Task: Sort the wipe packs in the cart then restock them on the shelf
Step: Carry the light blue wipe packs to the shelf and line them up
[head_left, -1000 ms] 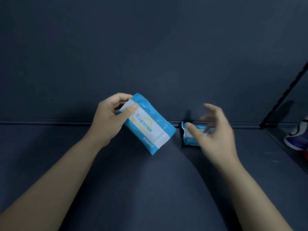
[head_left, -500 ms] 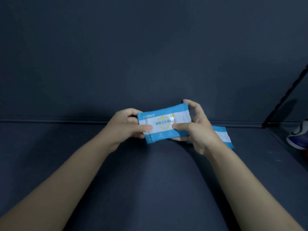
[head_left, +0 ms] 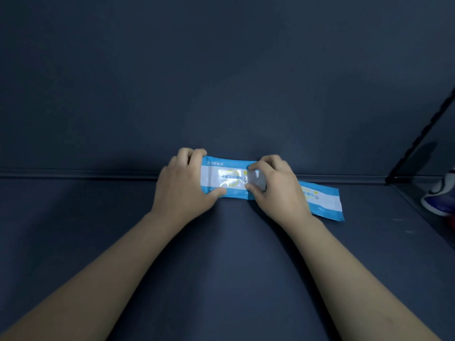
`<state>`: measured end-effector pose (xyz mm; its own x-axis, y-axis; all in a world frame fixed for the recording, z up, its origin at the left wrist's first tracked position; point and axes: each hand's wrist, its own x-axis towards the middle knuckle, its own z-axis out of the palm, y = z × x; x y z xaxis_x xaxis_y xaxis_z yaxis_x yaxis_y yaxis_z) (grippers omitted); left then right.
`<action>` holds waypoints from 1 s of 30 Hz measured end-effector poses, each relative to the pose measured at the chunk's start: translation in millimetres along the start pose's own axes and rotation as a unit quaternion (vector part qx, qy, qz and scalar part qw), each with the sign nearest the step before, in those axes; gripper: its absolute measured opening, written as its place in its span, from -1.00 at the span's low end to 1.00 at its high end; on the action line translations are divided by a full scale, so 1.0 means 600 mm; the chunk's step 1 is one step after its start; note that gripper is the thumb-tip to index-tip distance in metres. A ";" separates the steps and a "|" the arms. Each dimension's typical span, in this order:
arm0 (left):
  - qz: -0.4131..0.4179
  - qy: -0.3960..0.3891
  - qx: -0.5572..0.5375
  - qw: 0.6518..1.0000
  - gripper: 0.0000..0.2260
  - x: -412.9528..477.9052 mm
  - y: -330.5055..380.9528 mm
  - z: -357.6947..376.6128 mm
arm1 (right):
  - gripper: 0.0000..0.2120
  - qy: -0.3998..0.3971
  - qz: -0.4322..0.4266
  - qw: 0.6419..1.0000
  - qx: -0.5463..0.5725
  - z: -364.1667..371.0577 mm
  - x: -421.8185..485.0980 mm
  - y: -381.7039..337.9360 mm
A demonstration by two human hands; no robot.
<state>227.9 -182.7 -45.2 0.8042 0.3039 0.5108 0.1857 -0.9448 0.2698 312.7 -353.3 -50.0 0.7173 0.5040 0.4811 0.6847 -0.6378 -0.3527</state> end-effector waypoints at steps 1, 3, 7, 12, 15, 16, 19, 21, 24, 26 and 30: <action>0.016 0.007 0.021 1.000 -0.30 0.000 -0.002 -0.001 | -0.71 -0.014 0.002 1.000 0.012 -0.002 -0.001 0.001; 0.035 0.000 0.021 0.999 -0.32 -0.001 -0.007 0.002 | -0.68 -0.032 0.003 0.999 0.026 -0.007 -0.001 0.004; 0.065 -0.004 0.013 0.998 -0.42 -0.007 -0.009 0.010 | -0.68 -0.061 0.008 0.997 0.045 -0.014 -0.005 0.004; 0.071 -0.017 0.004 0.997 -0.48 -0.016 -0.005 0.015 | -0.62 -0.096 0.123 0.987 -0.034 -0.080 -0.006 0.035; 0.091 -0.007 -0.014 0.996 -0.56 -0.019 0.006 0.014 | -0.43 -0.201 0.274 0.927 -0.158 -0.130 -0.012 0.086; 0.093 -0.005 -0.018 0.996 -0.58 -0.019 0.012 0.011 | -0.31 -0.227 0.309 0.912 -0.147 -0.136 -0.014 0.099; 0.079 -0.032 -0.032 0.996 -0.61 -0.015 0.035 -0.001 | -0.12 -0.261 0.335 0.900 -0.100 -0.140 -0.017 0.114; 0.083 -0.068 -0.047 0.993 -0.61 -0.013 0.061 -0.004 | -0.29 -0.259 0.326 0.907 -0.062 -0.145 -0.019 0.113; 0.006 -0.168 -0.181 0.969 -0.62 -0.005 0.110 -0.005 | -0.74 -0.164 0.295 0.934 0.118 -0.154 -0.019 0.124; -0.081 -0.213 -0.299 0.927 -0.56 0.005 0.132 -0.009 | -0.70 -0.113 0.302 0.911 0.255 -0.159 -0.021 0.128; -0.130 -0.260 -0.422 0.859 -0.50 0.015 0.145 -0.015 | -0.72 -0.092 0.250 0.861 0.433 -0.179 -0.019 0.109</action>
<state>246.1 -260.8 -10.1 0.9817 0.1879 -0.0298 0.0973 -0.3612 0.9274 335.6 -463.5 7.5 0.9039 0.4275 -0.0123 0.0665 -0.1691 -0.9834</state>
